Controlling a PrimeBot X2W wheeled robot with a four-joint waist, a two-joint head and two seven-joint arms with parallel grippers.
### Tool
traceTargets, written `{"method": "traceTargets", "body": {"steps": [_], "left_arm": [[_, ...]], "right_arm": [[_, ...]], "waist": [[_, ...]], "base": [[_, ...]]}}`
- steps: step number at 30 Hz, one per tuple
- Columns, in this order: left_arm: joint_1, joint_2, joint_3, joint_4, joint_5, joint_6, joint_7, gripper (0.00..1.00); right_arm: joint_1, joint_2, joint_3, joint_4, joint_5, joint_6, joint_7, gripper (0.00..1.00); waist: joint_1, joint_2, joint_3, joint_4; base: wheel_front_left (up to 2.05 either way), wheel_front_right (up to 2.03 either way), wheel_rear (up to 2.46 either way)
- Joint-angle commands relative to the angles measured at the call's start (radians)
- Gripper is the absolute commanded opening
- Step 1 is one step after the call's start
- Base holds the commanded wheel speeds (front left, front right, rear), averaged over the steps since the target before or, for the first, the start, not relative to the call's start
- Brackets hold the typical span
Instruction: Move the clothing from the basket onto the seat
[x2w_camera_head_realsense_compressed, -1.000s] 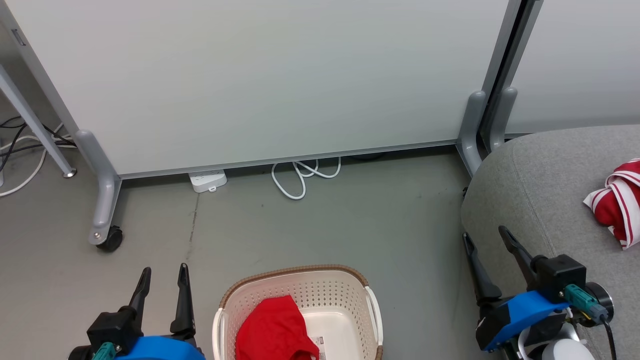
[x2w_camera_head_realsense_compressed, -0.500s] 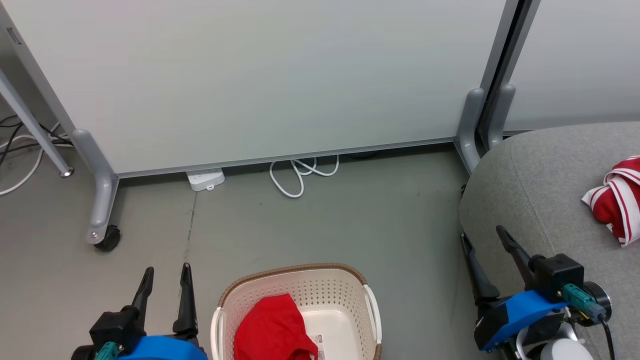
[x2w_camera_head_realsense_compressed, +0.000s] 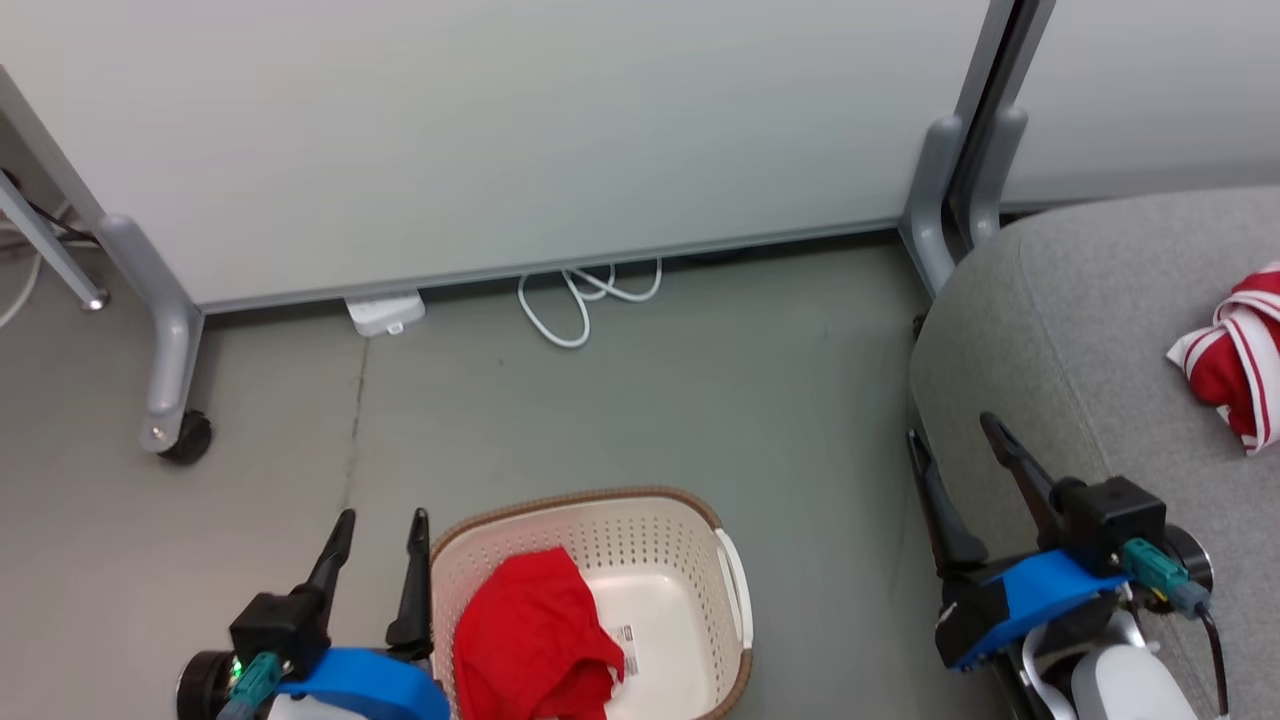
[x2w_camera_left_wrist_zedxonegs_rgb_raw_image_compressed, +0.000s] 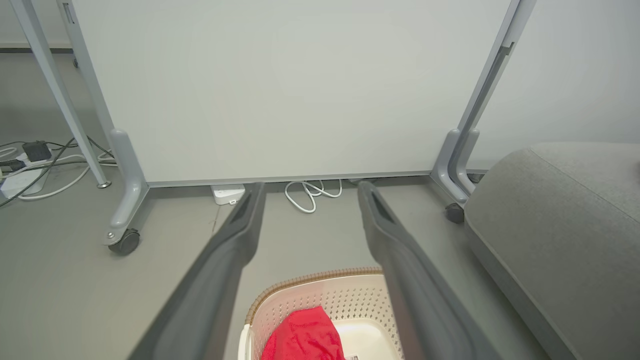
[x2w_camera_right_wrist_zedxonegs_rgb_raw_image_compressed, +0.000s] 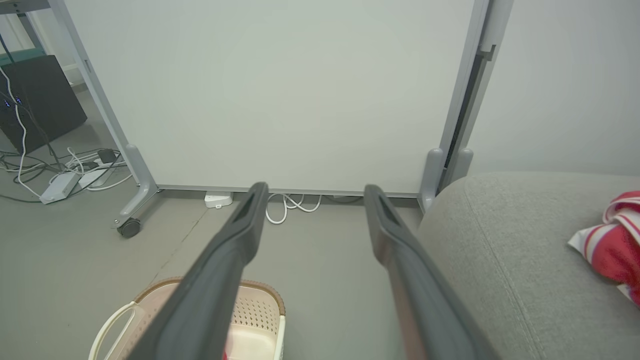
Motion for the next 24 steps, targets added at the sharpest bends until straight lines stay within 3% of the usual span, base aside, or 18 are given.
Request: {"method": "traceTargets", "body": {"steps": [1, 12, 24], "left_arm": [[-0.029, 0.012, -0.015, 0.009, -0.003, -0.007, -0.003, 1.0], [-0.257, 0.141, -0.352, 0.228, -0.017, -0.005, 0.016, 1.0], [-0.531, 0.243, -0.573, 0.424, -0.068, -0.004, 0.047, 1.0]], "right_arm": [[-0.024, 0.001, 0.004, -0.009, -0.005, 0.0, 0.001, 1.0], [-0.168, -0.001, 0.045, -0.058, -0.014, 0.0, -0.019, 1.0], [-0.319, 0.002, 0.124, -0.055, 0.041, 0.0, -0.095, 1.0]], "waist": [[0.0, 0.0, 0.05, -0.016], [0.0, 0.0, 0.351, -0.103], [0.0, 0.0, 0.673, -0.238]], "base": [[0.0, 0.0, 0.0], [0.0, 0.0, 0.0], [0.0, 0.0, 0.0]]}}
